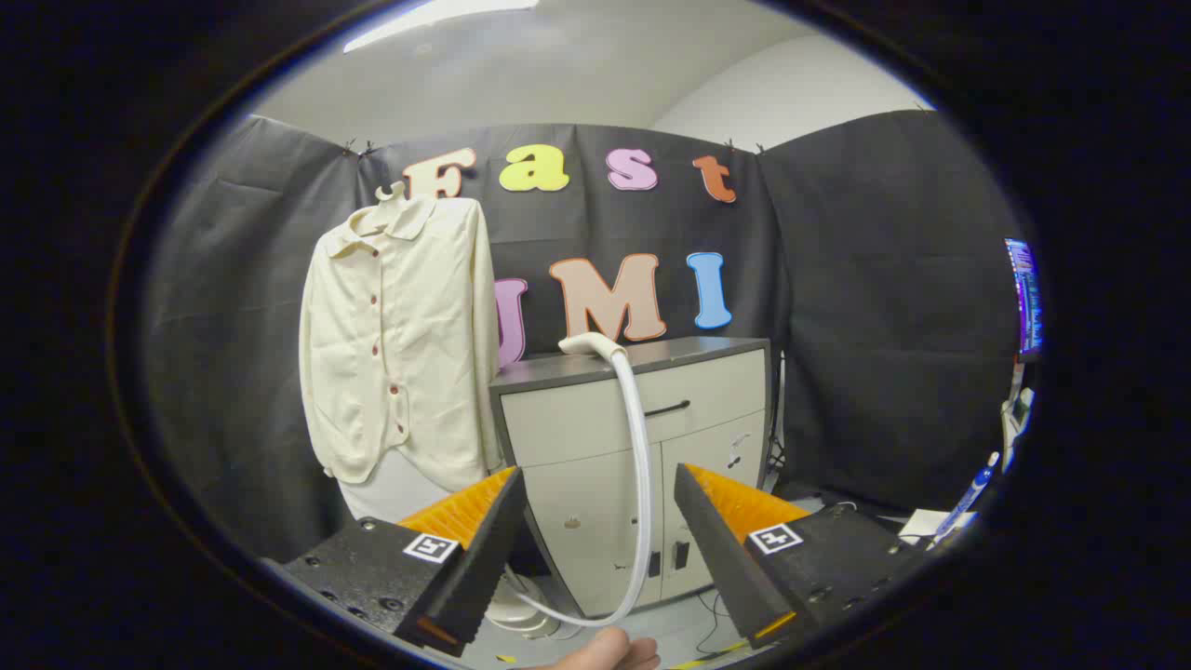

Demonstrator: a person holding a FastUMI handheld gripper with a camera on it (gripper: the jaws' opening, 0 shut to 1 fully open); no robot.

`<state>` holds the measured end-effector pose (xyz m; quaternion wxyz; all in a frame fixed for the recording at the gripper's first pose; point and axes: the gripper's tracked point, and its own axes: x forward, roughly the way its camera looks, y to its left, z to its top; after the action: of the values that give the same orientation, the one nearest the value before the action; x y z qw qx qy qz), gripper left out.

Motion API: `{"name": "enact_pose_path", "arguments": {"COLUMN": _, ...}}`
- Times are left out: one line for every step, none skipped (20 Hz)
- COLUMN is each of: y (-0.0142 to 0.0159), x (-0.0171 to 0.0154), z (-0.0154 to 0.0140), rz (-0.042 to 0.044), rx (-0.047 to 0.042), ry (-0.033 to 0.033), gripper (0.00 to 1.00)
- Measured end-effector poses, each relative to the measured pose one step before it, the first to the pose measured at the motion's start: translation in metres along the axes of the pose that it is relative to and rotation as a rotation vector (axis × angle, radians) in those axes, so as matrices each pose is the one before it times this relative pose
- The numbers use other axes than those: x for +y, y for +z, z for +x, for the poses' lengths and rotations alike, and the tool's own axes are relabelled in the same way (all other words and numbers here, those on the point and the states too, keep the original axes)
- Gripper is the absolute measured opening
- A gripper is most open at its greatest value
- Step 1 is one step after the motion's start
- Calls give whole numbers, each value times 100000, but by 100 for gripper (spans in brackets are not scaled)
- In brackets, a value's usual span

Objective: Iron the clothes twice with a garment steamer, once on the left side and once on the right side.

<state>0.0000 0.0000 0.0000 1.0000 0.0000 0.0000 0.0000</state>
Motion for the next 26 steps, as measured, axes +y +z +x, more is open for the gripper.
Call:
{"name": "enact_pose_path", "arguments": {"y": -92, "x": -79, "z": 100, "rz": 575, "rx": 71, "ry": -80, "gripper": 98}}
{"name": "enact_pose_path", "arguments": {"y": -280, "x": -181, "z": 50, "rz": 106, "rx": 167, "ry": -520, "gripper": 98}}
{"name": "enact_pose_path", "arguments": {"y": 21, "x": -79, "z": 53, "rz": -425, "rx": -335, "ry": -241, "gripper": 97}}
{"name": "enact_pose_path", "arguments": {"y": -30, "x": 15, "z": 65, "rz": -967, "rx": 24, "ry": 183, "gripper": 98}}
{"name": "enact_pose_path", "arguments": {"y": -111, "x": -26, "z": 113, "rz": -1103, "rx": 220, "ry": 198, "gripper": 98}}
{"name": "enact_pose_path", "arguments": {"y": -364, "x": -76, "z": 114, "rz": -893, "rx": 627, "ry": 9, "gripper": 98}}
{"name": "enact_pose_path", "arguments": {"y": -200, "x": -41, "z": 122, "rz": -476, "rx": 310, "ry": 199, "gripper": 98}}
{"name": "enact_pose_path", "arguments": {"y": -70, "x": 26, "z": 95, "rz": 191, "rx": 41, "ry": 249, "gripper": 98}}
{"name": "enact_pose_path", "arguments": {"y": -60, "x": 17, "z": 81, "rz": -77, "rx": -360, "ry": 62, "gripper": 98}}
{"name": "enact_pose_path", "arguments": {"y": -111, "x": -74, "z": 70, "rz": -38, "rx": 70, "ry": 158, "gripper": 97}}
{"name": "enact_pose_path", "arguments": {"y": -80, "x": 39, "z": 107, "rz": -291, "rx": 130, "ry": 272, "gripper": 98}}
{"name": "enact_pose_path", "arguments": {"y": -186, "x": -44, "z": 91, "rz": -540, "rx": 313, "ry": 108, "gripper": 98}}
{"name": "enact_pose_path", "arguments": {"y": -76, "x": 62, "z": 111, "rz": -149, "rx": 196, "ry": 674, "gripper": 98}}
{"name": "enact_pose_path", "arguments": {"y": -40, "x": 191, "z": 151, "rz": 343, "rx": -48, "ry": 792, "gripper": 98}}
{"name": "enact_pose_path", "arguments": {"y": 13, "x": 285, "z": 95, "rz": 917, "rx": -453, "ry": 1491, "gripper": 98}}
{"name": "enact_pose_path", "arguments": {"y": -125, "x": 200, "z": 306, "rz": 373, "rx": 60, "ry": 869, "gripper": 98}}
{"name": "enact_pose_path", "arguments": {"y": -196, "x": -163, "z": 168, "rz": -589, "rx": 647, "ry": -148, "gripper": 98}}
{"name": "enact_pose_path", "arguments": {"y": -198, "x": -57, "z": 175, "rz": -732, "rx": 801, "ry": 344, "gripper": 98}}
{"name": "enact_pose_path", "arguments": {"y": -212, "x": 9, "z": 291, "rz": -625, "rx": 917, "ry": 164, "gripper": 98}}
{"name": "enact_pose_path", "arguments": {"y": -81, "x": 138, "z": 290, "rz": 476, "rx": 616, "ry": 910, "gripper": 98}}
{"name": "enact_pose_path", "arguments": {"y": -61, "x": 125, "z": 357, "rz": 313, "rx": 366, "ry": 347, "gripper": 98}}
{"name": "enact_pose_path", "arguments": {"y": -119, "x": -245, "z": 385, "rz": 444, "rx": 827, "ry": -91, "gripper": 98}}
{"name": "enact_pose_path", "arguments": {"y": -5, "x": -38, "z": 456, "rz": 332, "rx": 720, "ry": 197, "gripper": 98}}
{"name": "enact_pose_path", "arguments": {"y": 291, "x": 70, "z": 526, "rz": 95, "rx": 198, "ry": 397, "gripper": 98}}
{"name": "enact_pose_path", "arguments": {"y": 417, "x": 80, "z": 595, "rz": -381, "rx": 426, "ry": 238, "gripper": 98}}
{"name": "enact_pose_path", "arguments": {"y": 590, "x": 55, "z": 702, "rz": -967, "rx": -341, "ry": 507, "gripper": 98}}
